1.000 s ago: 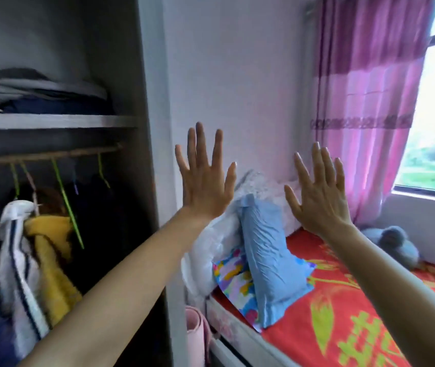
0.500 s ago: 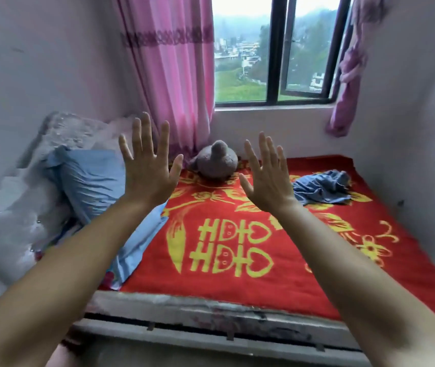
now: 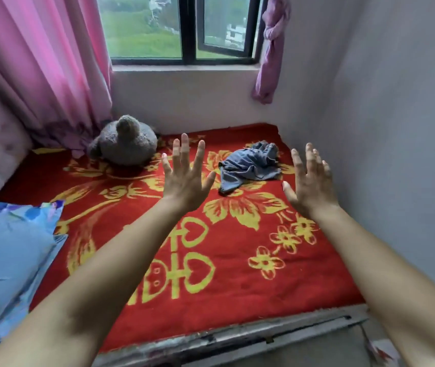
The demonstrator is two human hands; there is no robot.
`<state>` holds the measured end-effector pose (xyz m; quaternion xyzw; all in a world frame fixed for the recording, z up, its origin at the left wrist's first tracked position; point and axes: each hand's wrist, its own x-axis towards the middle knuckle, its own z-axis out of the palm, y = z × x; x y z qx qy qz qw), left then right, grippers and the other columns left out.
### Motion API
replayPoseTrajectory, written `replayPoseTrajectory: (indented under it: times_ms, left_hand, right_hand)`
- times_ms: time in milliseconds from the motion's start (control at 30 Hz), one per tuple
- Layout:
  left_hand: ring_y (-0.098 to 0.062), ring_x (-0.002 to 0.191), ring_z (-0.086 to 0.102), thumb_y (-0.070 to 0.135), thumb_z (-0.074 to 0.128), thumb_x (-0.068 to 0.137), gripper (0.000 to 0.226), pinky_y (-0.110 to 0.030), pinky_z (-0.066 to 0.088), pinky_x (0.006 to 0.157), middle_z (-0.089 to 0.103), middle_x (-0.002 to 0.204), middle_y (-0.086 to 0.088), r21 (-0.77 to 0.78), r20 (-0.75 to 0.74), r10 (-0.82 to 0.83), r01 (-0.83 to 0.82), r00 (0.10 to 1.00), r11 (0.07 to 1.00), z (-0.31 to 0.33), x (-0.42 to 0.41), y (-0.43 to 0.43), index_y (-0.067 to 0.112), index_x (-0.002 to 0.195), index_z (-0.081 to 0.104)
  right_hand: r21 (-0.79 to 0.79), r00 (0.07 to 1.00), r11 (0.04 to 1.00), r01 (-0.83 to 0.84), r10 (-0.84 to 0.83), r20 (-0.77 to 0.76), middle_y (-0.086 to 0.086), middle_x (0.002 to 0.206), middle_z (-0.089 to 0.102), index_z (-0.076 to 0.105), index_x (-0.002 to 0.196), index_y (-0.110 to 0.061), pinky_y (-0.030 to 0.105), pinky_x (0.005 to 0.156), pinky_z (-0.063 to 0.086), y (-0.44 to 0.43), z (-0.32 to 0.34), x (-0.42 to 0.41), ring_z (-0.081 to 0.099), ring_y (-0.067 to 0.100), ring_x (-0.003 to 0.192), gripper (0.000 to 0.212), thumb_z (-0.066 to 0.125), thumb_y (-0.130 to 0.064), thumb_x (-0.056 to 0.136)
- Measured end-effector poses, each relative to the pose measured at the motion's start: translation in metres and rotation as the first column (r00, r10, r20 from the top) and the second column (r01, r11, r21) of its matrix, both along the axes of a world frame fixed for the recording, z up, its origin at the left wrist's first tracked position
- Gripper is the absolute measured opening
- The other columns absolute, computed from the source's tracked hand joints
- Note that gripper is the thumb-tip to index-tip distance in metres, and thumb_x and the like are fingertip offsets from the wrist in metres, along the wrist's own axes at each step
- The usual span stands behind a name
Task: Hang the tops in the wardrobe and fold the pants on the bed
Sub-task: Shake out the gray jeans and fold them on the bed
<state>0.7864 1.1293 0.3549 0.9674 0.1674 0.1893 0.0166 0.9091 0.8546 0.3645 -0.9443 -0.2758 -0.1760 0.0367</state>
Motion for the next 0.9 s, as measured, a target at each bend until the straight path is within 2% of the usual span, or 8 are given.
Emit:
replayPoseTrajectory:
  times_ms: [133, 300, 600, 733, 900]
  left_hand:
    - [-0.034, 0.15, -0.013, 0.067, 0.02, 0.095, 0.08, -0.064, 0.007, 0.117, -0.02, 0.162, -0.014, -0.049, -0.184, -0.074, 0.066, 0.98, 0.997, -0.049, 0.071, -0.014, 0.025, 0.156, -0.01]
    - [-0.033, 0.151, -0.013, 0.067, 0.02, 0.096, 0.078, -0.062, 0.007, 0.118, -0.018, 0.163, -0.013, -0.07, -0.315, -0.081, 0.062, 0.946, 0.996, -0.096, 0.161, -0.028, 0.028, 0.156, -0.012]
    - [-0.032, 0.151, -0.01, 0.067, 0.016, 0.095, 0.078, -0.056, 0.012, 0.119, -0.022, 0.162, -0.011, -0.129, -0.488, 0.035, -0.111, 0.872, 0.985, -0.197, 0.284, -0.056, 0.029, 0.155, -0.015]
    - [-0.03, 0.151, -0.006, 0.064, 0.021, 0.097, 0.077, -0.053, 0.016, 0.119, -0.019, 0.163, -0.011, -0.149, -0.518, 0.03, -0.125, 0.855, 0.981, -0.247, 0.312, -0.06, 0.027, 0.156, -0.011]
    - [-0.031, 0.152, -0.001, 0.055, 0.03, 0.1, 0.073, -0.051, 0.02, 0.119, -0.009, 0.164, -0.014, -0.17, -0.556, 0.005, -0.119, 0.831, 0.978, -0.348, 0.365, -0.043, 0.021, 0.158, 0.0]
  right_hand:
    - [-0.07, 0.991, 0.994, 0.087, -0.094, -0.095, 0.025, 0.164, 0.003, 0.013, 0.159, -0.012, 0.052, 0.121, 0.017, -0.03, -0.048, 0.052, 0.011, 0.039, 0.151, 0.085, 0.059, -0.041, 0.094]
    - [-0.091, 0.963, 0.983, 0.161, -0.176, -0.204, 0.023, 0.165, -0.001, 0.006, 0.16, -0.013, 0.05, 0.123, 0.014, -0.047, -0.103, 0.138, 0.007, 0.037, 0.153, 0.086, 0.053, -0.046, 0.096]
    - [-0.154, 0.887, 0.988, 0.006, -0.077, -0.455, 0.02, 0.165, -0.012, -0.006, 0.16, -0.014, 0.047, 0.124, 0.011, -0.026, -0.219, 0.297, -0.002, 0.034, 0.154, 0.085, 0.042, -0.05, 0.1]
    - [-0.161, 0.849, 0.985, -0.062, -0.032, -0.528, 0.019, 0.165, -0.014, -0.007, 0.159, -0.014, 0.047, 0.125, 0.01, -0.006, -0.277, 0.335, -0.004, 0.033, 0.154, 0.083, 0.039, -0.051, 0.101]
    - [-0.188, 0.816, 0.974, -0.128, -0.004, -0.578, 0.019, 0.165, -0.013, -0.004, 0.16, -0.015, 0.049, 0.124, 0.011, 0.015, -0.401, 0.366, -0.004, 0.032, 0.154, 0.08, 0.035, -0.053, 0.101]
